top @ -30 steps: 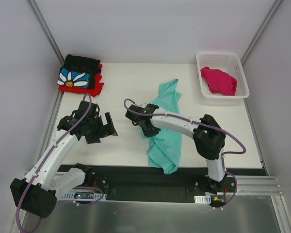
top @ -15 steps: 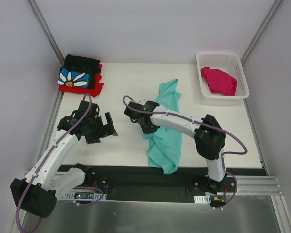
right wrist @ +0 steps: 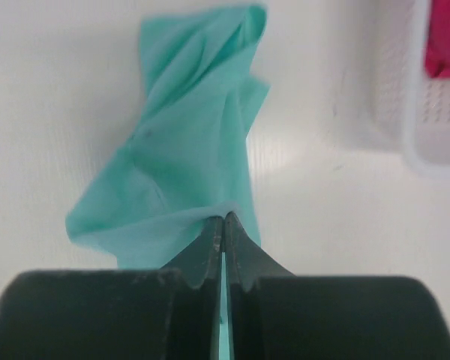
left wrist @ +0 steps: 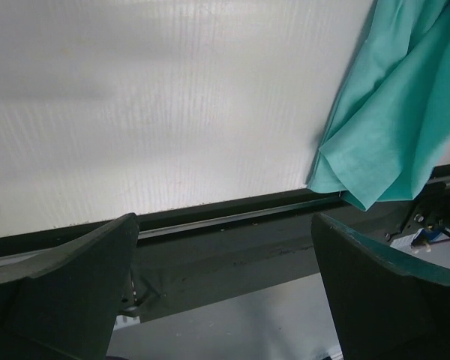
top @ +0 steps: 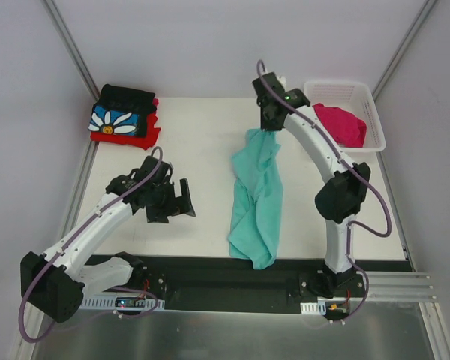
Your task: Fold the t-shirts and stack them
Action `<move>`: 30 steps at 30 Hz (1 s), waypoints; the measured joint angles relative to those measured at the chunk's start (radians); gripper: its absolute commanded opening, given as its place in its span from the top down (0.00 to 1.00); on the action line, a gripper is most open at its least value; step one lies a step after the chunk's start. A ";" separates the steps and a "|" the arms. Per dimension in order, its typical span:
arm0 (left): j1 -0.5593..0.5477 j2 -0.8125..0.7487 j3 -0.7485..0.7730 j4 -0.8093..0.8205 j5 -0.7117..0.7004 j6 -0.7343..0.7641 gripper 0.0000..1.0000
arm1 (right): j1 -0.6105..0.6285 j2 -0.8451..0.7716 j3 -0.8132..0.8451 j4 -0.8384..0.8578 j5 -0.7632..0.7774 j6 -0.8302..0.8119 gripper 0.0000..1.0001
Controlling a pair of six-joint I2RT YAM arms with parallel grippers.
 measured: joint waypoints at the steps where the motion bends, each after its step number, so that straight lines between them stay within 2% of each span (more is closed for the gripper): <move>1: -0.011 0.010 0.000 0.005 0.002 -0.003 0.01 | -0.042 0.025 0.071 0.008 -0.004 -0.018 0.99; 5: -0.071 0.057 0.001 0.027 0.002 -0.010 0.01 | -0.160 0.086 0.221 0.052 -0.016 -0.073 0.99; 15: -0.266 0.219 0.067 0.078 0.003 -0.020 0.01 | -0.338 0.090 0.159 0.174 0.032 -0.157 0.99; 22: -0.440 0.350 0.186 0.119 -0.011 -0.043 0.01 | -0.362 0.070 0.176 0.216 0.039 -0.182 0.99; 27: -0.570 0.485 0.309 0.176 -0.037 -0.038 0.01 | -0.359 -0.010 0.053 0.238 -0.006 -0.169 0.99; 30: -0.619 0.539 0.332 0.235 -0.039 -0.035 0.01 | -0.353 -0.051 -0.016 0.241 -0.024 -0.163 0.99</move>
